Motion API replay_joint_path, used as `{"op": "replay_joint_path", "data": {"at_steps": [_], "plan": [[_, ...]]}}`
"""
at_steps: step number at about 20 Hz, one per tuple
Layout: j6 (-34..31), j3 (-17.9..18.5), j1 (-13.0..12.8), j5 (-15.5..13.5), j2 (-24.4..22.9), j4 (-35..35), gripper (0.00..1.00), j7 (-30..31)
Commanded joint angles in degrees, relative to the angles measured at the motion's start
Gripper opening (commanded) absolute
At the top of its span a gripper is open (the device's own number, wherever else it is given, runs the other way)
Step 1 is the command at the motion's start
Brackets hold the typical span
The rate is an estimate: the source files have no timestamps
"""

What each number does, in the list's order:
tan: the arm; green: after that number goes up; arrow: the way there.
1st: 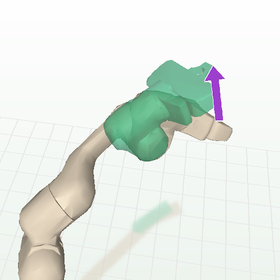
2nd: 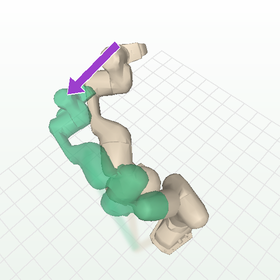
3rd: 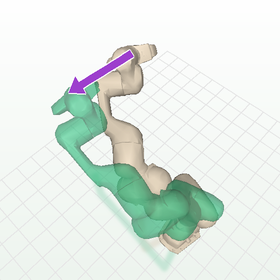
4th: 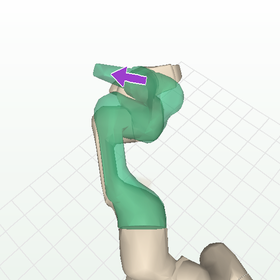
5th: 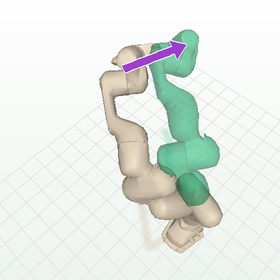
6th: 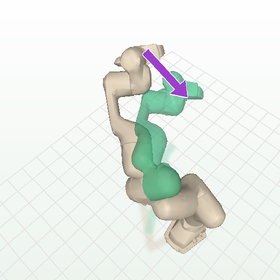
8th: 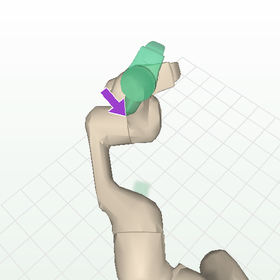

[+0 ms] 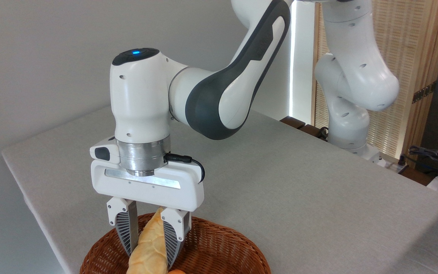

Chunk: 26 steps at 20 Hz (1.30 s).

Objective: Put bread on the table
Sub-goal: 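Close the gripper on the bread roll, then lift the bread roll out of the basket and carry it over the table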

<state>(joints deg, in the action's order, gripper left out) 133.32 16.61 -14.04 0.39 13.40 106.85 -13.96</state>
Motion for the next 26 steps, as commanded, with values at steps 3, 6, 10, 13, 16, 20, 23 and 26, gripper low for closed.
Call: {"op": "replay_joint_path", "data": {"at_steps": [3,6,10,13,16,20,23,26], "plan": [[0.8,-0.17,-0.02,0.23,-0.21,-0.77,0.47,-0.02],[0.89,-0.53,-0.11,0.14,-1.09,-0.94,0.43,-0.02],[0.89,-0.61,-0.46,0.05,-2.85,-1.03,0.43,-0.02],[0.71,-0.61,-0.55,0.05,-4.69,-0.94,0.43,-0.02],[0.1,-0.7,-0.64,0.05,-6.36,-0.94,0.43,-0.02],[-4.29,-2.81,-0.99,0.58,-8.65,-0.86,0.44,-3.17],[-12.28,-4.04,-0.99,0.49,-11.28,-0.77,0.45,-9.32],[-21.66,-6.32,-1.08,0.4,-12.51,-0.42,0.47,-14.59]]}}
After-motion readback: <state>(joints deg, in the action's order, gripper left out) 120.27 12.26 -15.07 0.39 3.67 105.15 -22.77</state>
